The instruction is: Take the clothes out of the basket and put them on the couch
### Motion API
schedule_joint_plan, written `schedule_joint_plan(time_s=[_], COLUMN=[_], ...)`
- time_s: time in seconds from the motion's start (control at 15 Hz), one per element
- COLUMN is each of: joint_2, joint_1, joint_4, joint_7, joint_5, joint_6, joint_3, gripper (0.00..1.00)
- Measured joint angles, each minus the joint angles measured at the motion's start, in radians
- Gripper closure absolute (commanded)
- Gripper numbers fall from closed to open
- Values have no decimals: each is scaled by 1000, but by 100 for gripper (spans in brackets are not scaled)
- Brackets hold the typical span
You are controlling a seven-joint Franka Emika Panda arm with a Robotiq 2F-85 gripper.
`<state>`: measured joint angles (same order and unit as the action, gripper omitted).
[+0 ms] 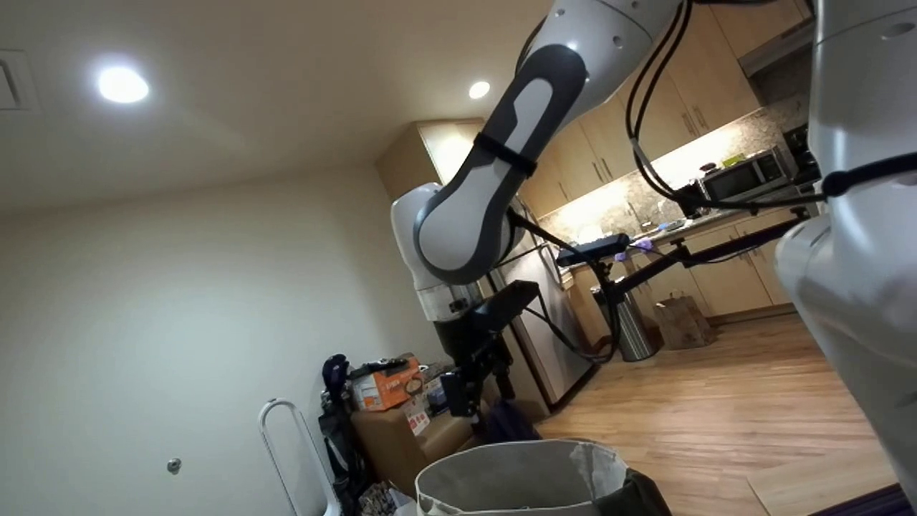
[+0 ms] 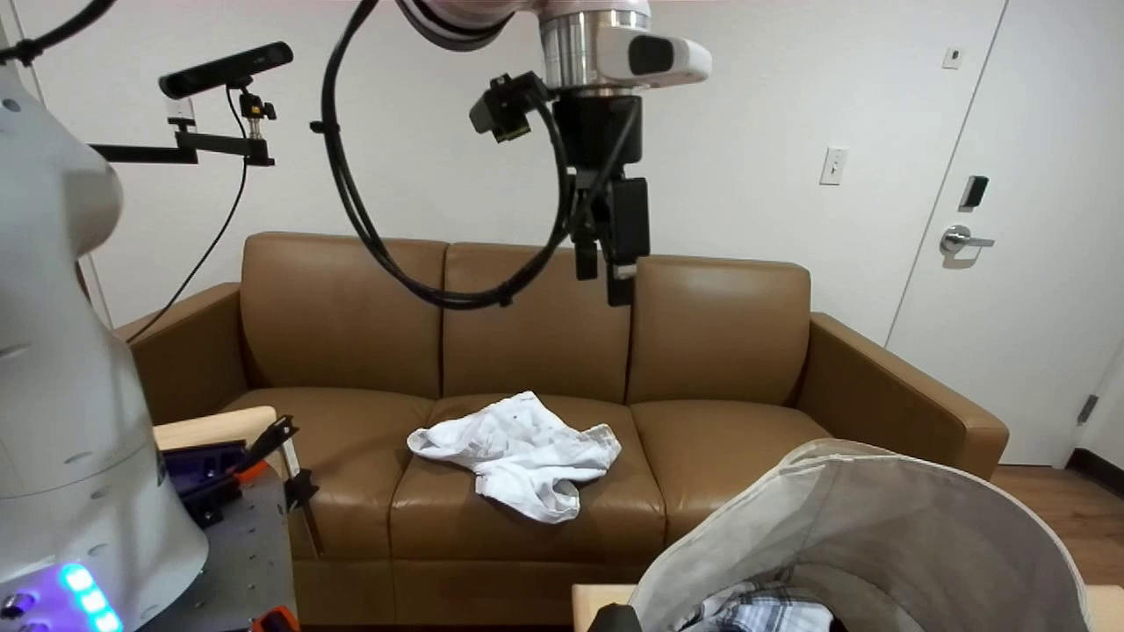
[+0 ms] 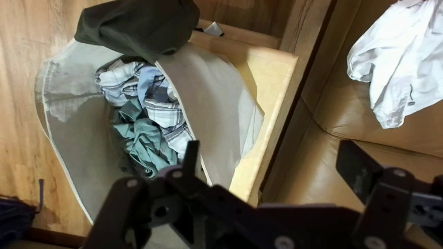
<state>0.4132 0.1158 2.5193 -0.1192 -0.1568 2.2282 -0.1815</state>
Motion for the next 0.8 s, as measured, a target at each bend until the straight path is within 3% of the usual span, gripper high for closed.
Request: schedule_joint_plan(time_s=[0.2,0.33,0.53,0.8], joint_2=[-31,-60,-83,-98], joint_1=[-97,-117,-121,-69], joint_4=[-1,-8,-23,3], joint_7=[228,351,387,453], joint_5=[14,54,69,45], joint_6=[-1,-31,-40,50], joint_3=[-213,-293,-308,-235], gripper=[0,0,0,0])
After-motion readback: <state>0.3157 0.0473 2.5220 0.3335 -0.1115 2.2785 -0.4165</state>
